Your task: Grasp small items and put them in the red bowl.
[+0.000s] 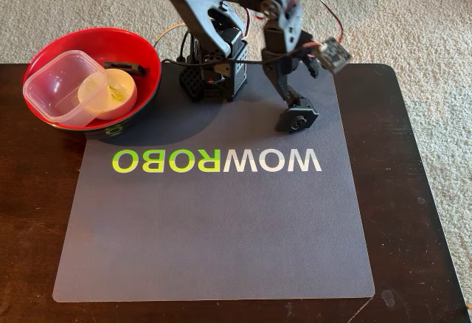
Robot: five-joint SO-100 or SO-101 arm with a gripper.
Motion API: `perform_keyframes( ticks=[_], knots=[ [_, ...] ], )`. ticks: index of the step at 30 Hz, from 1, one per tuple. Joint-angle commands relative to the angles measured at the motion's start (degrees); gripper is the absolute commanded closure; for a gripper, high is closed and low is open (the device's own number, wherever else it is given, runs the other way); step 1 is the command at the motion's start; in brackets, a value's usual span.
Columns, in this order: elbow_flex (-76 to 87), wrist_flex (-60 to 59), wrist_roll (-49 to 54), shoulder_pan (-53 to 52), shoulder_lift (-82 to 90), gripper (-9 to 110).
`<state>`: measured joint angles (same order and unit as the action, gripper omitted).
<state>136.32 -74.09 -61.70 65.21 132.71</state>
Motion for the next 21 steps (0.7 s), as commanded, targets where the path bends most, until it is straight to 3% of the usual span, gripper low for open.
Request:
perform_keyframes(
  ticks=[1,10,16,21],
  knots=[
    [-1.93,3.87,1.93,1.85,-6.33,66],
    [3.78,8.26,-2.02,-4.13,-10.46,71],
    [5.98,10.2,-1.93,-5.36,-12.22,101],
    [5.27,10.72,-1.85,-11.95,-10.72,101]
  ],
)
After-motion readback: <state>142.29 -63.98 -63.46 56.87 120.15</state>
